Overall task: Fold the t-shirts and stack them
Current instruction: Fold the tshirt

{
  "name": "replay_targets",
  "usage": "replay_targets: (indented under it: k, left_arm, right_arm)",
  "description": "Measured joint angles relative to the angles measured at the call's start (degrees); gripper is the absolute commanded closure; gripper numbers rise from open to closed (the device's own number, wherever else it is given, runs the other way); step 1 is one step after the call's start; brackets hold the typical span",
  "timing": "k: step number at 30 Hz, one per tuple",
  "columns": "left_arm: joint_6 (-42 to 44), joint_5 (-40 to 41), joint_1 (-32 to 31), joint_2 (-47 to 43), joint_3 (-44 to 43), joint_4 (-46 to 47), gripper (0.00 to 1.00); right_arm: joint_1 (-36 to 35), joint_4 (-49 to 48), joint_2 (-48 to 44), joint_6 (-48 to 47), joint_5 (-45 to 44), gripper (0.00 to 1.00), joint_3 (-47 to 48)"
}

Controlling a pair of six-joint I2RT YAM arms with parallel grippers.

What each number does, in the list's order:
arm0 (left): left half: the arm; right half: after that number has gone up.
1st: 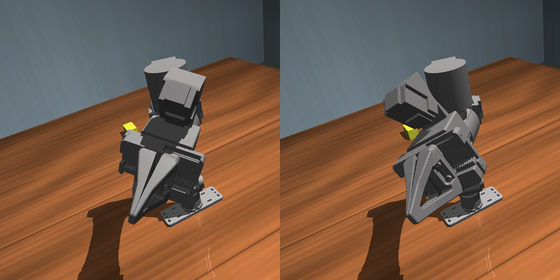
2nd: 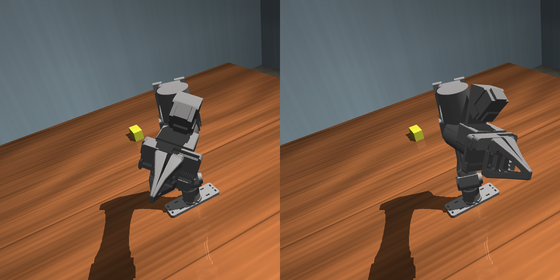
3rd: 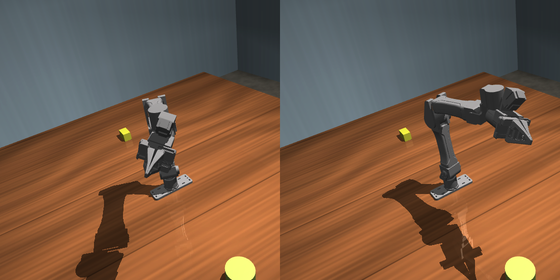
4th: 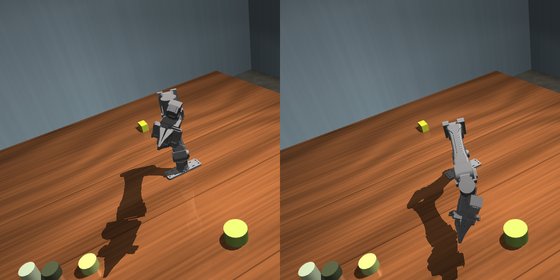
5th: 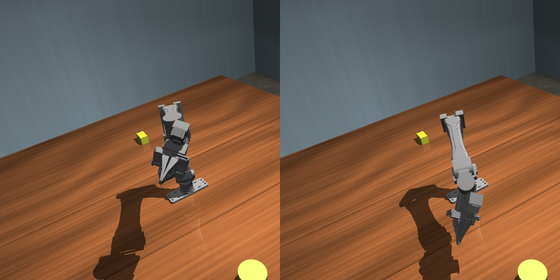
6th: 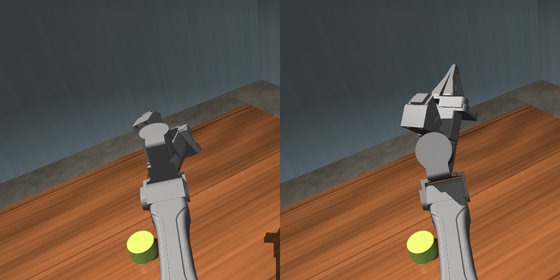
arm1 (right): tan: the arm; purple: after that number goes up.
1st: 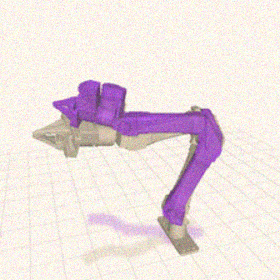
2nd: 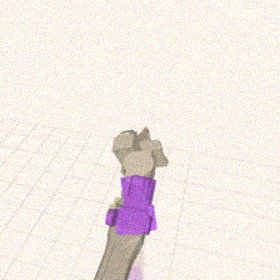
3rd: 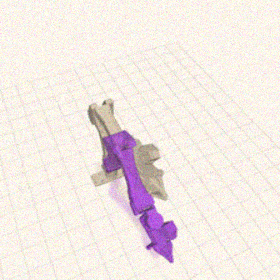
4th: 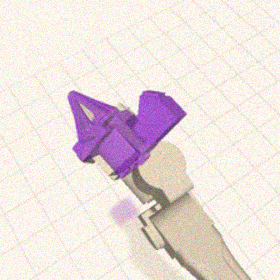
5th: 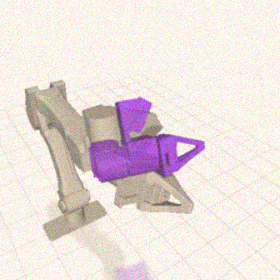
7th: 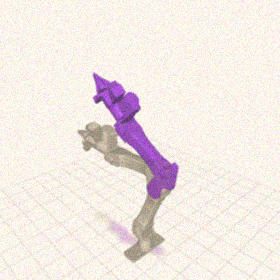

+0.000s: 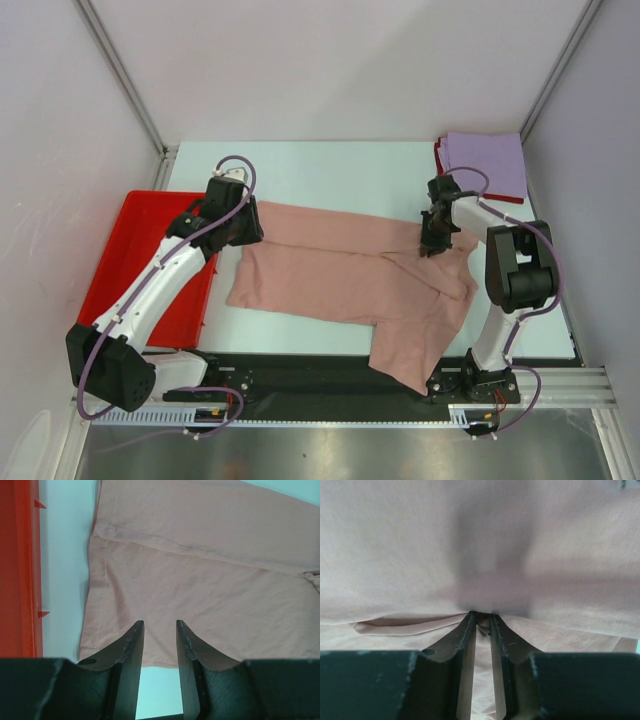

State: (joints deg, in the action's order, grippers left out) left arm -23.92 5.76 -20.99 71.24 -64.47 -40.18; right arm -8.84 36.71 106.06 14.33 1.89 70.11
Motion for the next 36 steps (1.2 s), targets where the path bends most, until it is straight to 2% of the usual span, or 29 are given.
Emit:
replay_targets:
  k: [6,16,18,19,20,21,23,24,27,29,36]
  left_arm:
    - [0.0,0.0,0.0,0.0,0.0,0.0,0.63]
    - [0.0,0.0,0.0,0.0,1.2,0.7,0.63]
    - [0.0,0.0,0.0,0.0,1.7,0.7,0.62]
    - [0.0,0.0,0.0,0.0,1.9,0.8,0.62]
    - [0.0,0.0,0.0,0.0,2.1,0.8,0.62]
    - [0.0,-0.1,0.0,0.0,2.3,1.0,0.62]
    - [0.0,-0.2,0.0,0.0,2.7,1.2,0.61]
    - [0.1,-0.3,0.0,0.0,2.9,1.3,0.62]
    - [0.4,-0.4,-0.1,0.0,2.9,1.6,0.61]
    - [0.5,-0.3,-0.8,0.0,2.9,1.9,0.62]
    - [0.5,-2.3,-4.4,4.2,2.3,4.3,0.64]
  right_arm:
    - [-1.9,3.9,-2.2,1.0,-0.7,0.86,1.2]
    - [-10.7,7.8,-13.9,11.1,1.9,0.84,-4.7]
    - [-14.2,7.6,-15.0,14.7,2.8,0.78,-7.2]
    - [-15.8,7.7,-15.5,16.2,3.1,0.70,-8.2]
    - [-17.7,7.6,-16.2,17.9,3.5,0.55,-9.4]
    - [-19.2,7.7,-17.1,19.7,3.8,0.49,-10.6]
    - [-21.6,8.4,-19.0,21.6,4.7,0.39,-12.1]
    - [-21.8,9.3,-20.2,22.2,4.8,0.39,-12.4]
    - [-19.4,11.4,-24.3,22.0,3.7,0.43,-12.1]
    - [-15.3,12.5,-26.9,21.5,3.1,0.48,-11.7]
    - [10.2,9.2,-30.3,20.6,5.8,0.56,-14.7]
